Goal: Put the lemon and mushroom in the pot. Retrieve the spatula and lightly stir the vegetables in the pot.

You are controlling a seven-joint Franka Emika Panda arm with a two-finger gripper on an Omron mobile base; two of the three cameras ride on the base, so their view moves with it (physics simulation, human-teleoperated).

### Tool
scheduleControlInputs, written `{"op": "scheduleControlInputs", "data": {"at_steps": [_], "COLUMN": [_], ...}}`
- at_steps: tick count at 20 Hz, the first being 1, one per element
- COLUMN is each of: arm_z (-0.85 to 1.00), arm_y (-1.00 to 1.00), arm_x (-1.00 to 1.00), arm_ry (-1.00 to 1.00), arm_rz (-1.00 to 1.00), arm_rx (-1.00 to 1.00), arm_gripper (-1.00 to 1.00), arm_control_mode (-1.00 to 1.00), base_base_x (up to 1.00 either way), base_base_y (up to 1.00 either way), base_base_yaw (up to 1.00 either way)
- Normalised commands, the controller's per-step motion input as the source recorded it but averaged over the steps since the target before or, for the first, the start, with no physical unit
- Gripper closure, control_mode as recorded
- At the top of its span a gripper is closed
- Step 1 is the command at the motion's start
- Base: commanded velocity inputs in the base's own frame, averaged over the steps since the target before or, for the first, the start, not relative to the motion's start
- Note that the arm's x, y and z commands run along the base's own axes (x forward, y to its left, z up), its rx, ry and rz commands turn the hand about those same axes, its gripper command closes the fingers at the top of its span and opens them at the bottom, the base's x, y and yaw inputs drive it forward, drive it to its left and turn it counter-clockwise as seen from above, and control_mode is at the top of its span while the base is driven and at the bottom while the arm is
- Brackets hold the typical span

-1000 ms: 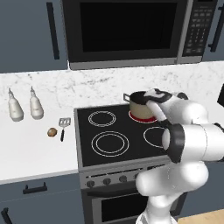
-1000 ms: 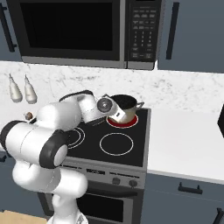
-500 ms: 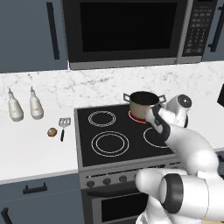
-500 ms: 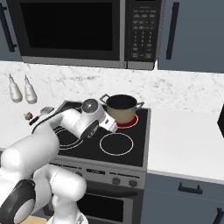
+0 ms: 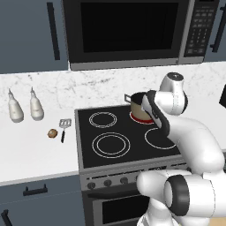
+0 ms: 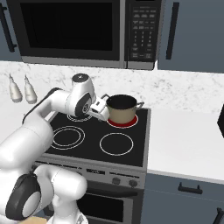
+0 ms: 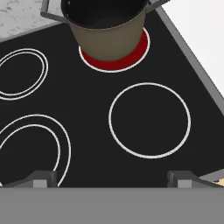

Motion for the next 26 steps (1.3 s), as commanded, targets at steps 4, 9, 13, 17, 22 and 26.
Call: {"op": "scheduleControlInputs", "data": {"at_steps": [4,9,13,17,22,26], "arm_z": [-0.16,0.09,0.41,0.65,0.36,0.0], "arm_y": [0.2,0.22,0.02,0.0,0.0,-0.02], "arm_x": [-0.12,-0.33,-0.69,-0.51,0.01,0.0], "arm_ry": [0.13,0.01,-0.03,-0.06,0.05,0.0], "arm_rz": [0.13,0.19,0.16,0.11,0.05,0.0], "arm_rx": [-0.09,0.0,0.0,0.0,0.0,0.02], "arm_gripper": [-1.0,-1.0,-1.0,-1.0,-1.0,-1.0], "arm_control_mode": [-1.0,-1.0,-1.0,-1.0,-1.0,1.0], "base_base_x": [0.0,0.0,0.0,0.0,0.0,0.0], "base_base_y": [0.0,0.0,0.0,0.0,0.0,0.15], "base_base_yaw": [0.0,0.0,0.0,0.0,0.0,0.0]}}
